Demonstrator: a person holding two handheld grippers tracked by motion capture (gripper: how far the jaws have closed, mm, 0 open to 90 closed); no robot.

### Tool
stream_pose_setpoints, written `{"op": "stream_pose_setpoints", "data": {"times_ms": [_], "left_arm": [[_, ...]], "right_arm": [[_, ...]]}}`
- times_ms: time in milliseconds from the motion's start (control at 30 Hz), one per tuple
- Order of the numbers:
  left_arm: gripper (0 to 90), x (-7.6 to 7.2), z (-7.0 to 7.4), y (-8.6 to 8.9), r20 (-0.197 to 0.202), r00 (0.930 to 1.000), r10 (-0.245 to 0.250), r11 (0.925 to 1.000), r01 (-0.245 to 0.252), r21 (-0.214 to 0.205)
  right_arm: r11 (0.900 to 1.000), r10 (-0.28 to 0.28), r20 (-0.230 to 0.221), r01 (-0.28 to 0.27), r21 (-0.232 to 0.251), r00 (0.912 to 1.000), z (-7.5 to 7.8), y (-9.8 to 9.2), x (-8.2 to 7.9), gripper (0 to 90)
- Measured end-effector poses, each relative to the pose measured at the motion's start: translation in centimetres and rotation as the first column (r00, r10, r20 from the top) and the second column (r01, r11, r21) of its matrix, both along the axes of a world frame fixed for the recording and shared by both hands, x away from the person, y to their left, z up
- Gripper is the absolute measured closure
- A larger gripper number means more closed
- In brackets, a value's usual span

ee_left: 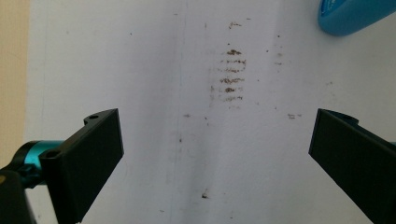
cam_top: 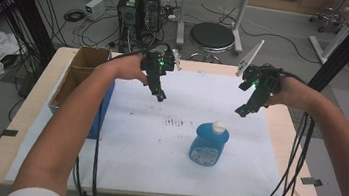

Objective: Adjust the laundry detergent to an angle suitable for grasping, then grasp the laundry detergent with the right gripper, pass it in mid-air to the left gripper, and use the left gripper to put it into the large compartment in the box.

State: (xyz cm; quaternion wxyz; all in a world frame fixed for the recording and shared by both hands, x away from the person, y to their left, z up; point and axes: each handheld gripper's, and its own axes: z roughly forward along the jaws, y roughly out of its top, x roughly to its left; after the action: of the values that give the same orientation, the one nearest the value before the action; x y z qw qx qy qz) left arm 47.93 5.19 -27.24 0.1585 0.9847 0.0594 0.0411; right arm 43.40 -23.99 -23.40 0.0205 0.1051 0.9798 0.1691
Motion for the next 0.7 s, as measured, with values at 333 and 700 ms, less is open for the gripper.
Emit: {"op": "stream_pose_setpoints", "data": {"times_ms": [333,700], "left_arm": [[3.0,-0.2,0.2,0.1,0.007,1.0,0.006,1.0,-0.006,-0.006],[3.0,-0.5,0.0,0.2,0.004,1.0,-0.002,1.0,0.002,-0.003]], "right_arm": [[1.0,-0.003,0.004,0.003,0.003,1.0,0.2,-0.2,-0.3,2.1],[0.9999,-0.01,0.001,0.01,0.002,0.9999,-0.7,-1.2,-2.1,2.1]]}}
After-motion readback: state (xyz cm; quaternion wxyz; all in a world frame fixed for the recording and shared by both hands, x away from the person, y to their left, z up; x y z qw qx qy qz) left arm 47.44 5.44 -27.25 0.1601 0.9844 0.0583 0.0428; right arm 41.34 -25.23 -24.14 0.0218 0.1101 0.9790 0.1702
